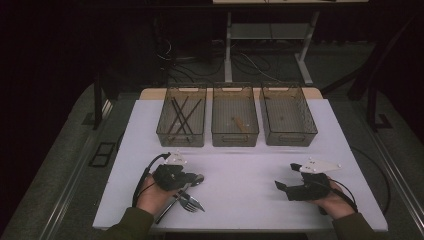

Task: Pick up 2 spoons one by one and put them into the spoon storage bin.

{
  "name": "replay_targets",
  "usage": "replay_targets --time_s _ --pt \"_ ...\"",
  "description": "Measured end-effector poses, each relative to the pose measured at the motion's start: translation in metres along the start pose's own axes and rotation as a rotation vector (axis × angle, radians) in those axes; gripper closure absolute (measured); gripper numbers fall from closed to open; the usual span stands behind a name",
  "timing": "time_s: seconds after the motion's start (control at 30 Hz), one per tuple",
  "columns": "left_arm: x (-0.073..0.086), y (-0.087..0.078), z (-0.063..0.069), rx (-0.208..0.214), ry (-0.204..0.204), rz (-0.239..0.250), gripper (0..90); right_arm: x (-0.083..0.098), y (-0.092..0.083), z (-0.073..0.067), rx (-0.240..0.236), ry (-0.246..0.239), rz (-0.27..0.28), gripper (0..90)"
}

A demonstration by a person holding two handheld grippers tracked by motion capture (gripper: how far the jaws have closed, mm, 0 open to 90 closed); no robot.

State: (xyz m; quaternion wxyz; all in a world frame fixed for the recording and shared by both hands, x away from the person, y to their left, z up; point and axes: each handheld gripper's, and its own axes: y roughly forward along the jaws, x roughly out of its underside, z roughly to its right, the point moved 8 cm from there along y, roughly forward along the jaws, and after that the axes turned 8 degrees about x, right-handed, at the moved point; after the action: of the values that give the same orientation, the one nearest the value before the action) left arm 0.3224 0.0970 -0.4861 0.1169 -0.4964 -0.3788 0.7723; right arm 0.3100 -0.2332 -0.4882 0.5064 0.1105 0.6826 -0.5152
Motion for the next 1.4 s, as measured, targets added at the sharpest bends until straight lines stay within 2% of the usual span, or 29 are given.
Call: replay_targets --time_s 0.23,0.53,0.73,0.8,0.87,0.9,1.17,1.3,1.4 --pt "-0.002 -0.007 -0.002 -0.002 -0.024 0.032 88.7 0.000 0.000 0.000 -0.001 0.000 0.001 14.7" --pt "-0.007 -0.015 -0.002 0.000 -0.035 0.068 88.7 -0.001 0.000 0.000 -0.001 -0.001 0.004 14.7" --pt "-0.010 -0.018 -0.003 -0.002 -0.021 0.073 88.7 -0.001 0.000 -0.001 -0.002 0.001 0.006 14.7" --pt "-0.011 -0.018 -0.003 -0.003 -0.031 0.086 88.7 -0.001 0.000 -0.001 -0.005 0.003 0.007 14.7" --pt "-0.013 -0.019 -0.004 -0.001 -0.021 0.088 88.7 -0.001 0.000 -0.001 -0.005 0.004 0.007 14.7" --pt "-0.014 -0.020 -0.003 -0.002 -0.031 0.099 88.7 -0.001 0.000 -0.001 -0.006 0.005 0.008 14.7" --pt "-0.024 -0.025 -0.004 0.009 -0.024 0.137 88.7 -0.002 0.000 -0.002 -0.010 0.004 0.013 14.7" --pt "-0.030 -0.025 -0.004 0.016 -0.026 0.153 88.7 -0.003 0.000 -0.001 0.000 0.021 0.018 14.6" --pt "-0.036 -0.023 -0.005 0.021 -0.019 0.156 88.7 -0.003 0.001 0.001 0.010 0.045 0.021 11.0"
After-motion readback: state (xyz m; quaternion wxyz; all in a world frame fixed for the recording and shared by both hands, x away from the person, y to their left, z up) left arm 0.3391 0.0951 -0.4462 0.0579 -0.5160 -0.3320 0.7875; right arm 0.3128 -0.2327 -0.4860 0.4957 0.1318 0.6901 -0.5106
